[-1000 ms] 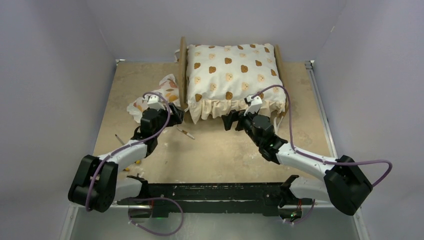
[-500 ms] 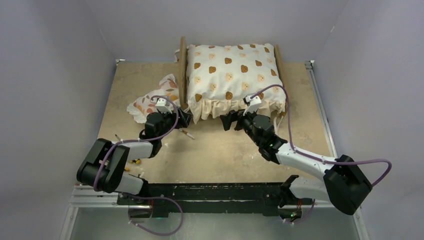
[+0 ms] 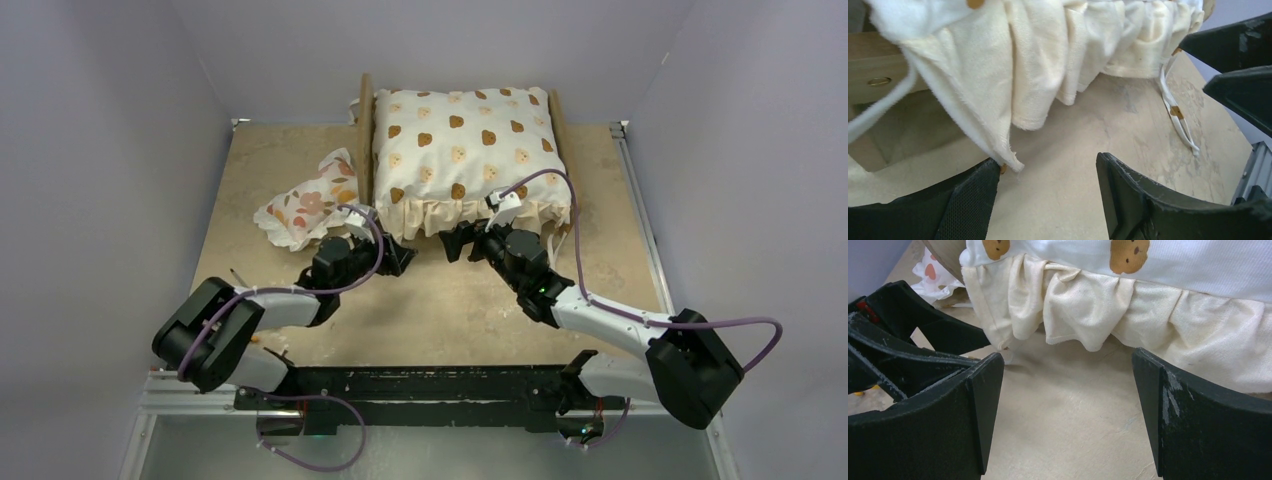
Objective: Set up the pet bed
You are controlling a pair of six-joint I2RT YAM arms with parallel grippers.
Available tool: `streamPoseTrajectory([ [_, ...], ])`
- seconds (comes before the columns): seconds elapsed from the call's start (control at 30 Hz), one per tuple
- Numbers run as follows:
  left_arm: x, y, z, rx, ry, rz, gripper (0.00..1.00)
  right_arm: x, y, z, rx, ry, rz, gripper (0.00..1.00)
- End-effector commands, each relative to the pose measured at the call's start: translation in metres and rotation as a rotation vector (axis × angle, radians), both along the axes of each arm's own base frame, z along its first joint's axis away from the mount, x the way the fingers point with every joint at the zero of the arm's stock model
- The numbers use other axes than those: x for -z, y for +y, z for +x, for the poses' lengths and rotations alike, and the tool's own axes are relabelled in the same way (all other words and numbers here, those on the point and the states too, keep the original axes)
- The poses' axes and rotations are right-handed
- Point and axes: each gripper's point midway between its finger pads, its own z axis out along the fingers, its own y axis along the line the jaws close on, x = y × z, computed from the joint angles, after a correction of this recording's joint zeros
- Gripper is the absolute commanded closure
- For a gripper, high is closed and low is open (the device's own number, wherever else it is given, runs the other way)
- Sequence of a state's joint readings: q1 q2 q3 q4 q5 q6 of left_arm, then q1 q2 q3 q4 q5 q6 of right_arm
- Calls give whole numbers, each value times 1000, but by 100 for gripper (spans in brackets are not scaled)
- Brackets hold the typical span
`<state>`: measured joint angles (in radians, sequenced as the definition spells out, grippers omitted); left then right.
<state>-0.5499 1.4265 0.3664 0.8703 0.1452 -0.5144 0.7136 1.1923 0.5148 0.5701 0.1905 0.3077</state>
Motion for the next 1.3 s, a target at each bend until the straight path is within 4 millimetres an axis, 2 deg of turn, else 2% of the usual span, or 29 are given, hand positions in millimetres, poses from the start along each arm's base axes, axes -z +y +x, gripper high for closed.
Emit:
streamPoseTrajectory([
  [0.0,-41,-11,-1,27,-89,-39,31,-9,1,1,2,-43,7,1],
  [0.13,-54,4,-10,-17,-72,-15,31,-10,-1,2,13,-43,5,2],
  [0.3,-60,51,-9,-237,-25,73,30,-8,13,-4,-38,-33,22,4],
  [0.43,-55,78,-14,-353,32,129,26,1,51,-20,-89,-13,10,4],
  [0.6,-37,129,-14,-627,118,195,23,17,99,-29,-138,38,74,7],
  [0.67,-27,144,-19,-683,150,238,22,26,115,-28,-129,44,82,8],
  [0.8,-20,165,-23,-769,168,231,20,47,142,-17,-95,51,97,9],
  [0.83,-18,170,-23,-785,173,229,19,60,145,-14,-81,63,88,10],
  [0.93,-12,179,-24,-807,186,218,19,72,152,-2,-34,42,115,12],
  [1.07,-1,181,-23,-794,208,215,19,83,161,16,15,10,105,16],
  [1.27,3,180,-20,-783,219,225,19,114,177,32,41,13,48,32],
])
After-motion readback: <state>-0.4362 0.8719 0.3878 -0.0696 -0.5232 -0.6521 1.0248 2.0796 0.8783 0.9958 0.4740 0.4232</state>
